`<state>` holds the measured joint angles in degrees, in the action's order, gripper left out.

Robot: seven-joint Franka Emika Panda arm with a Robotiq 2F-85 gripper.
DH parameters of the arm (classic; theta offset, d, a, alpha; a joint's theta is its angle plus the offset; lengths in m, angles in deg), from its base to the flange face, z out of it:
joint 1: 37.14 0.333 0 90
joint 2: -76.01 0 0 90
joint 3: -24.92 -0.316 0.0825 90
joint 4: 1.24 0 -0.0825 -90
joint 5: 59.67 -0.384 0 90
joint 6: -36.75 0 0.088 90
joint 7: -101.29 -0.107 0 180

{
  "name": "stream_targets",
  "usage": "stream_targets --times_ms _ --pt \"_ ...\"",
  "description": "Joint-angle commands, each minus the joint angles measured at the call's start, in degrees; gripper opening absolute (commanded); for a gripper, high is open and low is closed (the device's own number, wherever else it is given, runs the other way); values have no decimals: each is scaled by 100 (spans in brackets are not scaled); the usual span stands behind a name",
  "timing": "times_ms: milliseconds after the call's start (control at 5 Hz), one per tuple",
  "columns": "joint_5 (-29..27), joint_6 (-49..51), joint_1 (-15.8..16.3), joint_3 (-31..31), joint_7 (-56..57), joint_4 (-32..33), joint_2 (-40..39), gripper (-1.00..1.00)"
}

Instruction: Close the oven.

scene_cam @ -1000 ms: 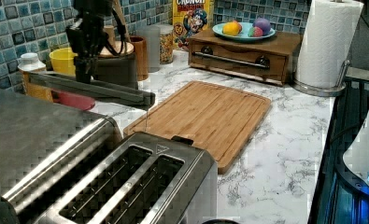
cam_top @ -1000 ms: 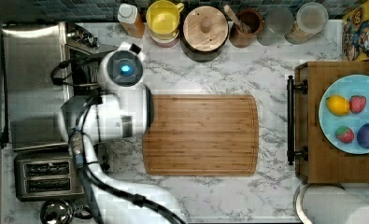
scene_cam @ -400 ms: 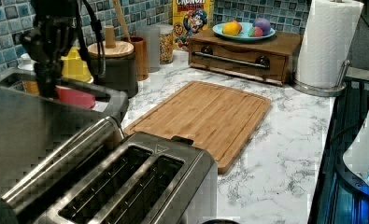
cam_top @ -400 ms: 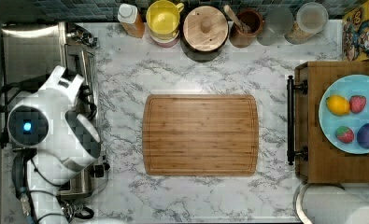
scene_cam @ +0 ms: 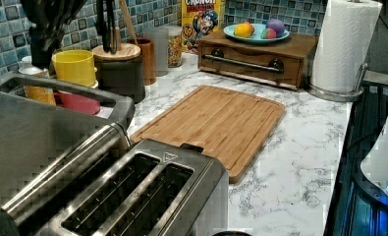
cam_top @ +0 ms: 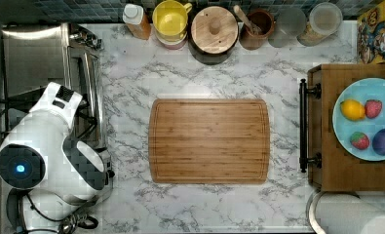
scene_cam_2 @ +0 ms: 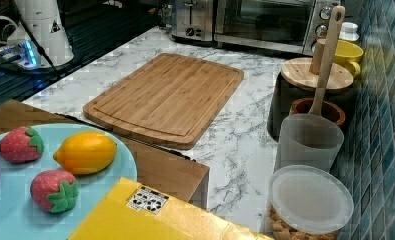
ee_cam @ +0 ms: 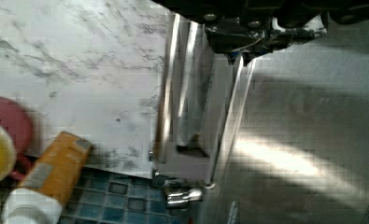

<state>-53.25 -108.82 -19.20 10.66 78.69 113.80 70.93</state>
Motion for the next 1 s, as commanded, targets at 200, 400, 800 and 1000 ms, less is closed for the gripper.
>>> stream_targets --times_ms 200,400,800,1000 --pt "327 137 37 743 -571 -295 145 -100" --pt "344 138 -113 590 -582 -296 144 -100" --pt "331 135 1 706 -574 -297 145 -100" --pt "329 136 25 732 -572 -296 145 -100"
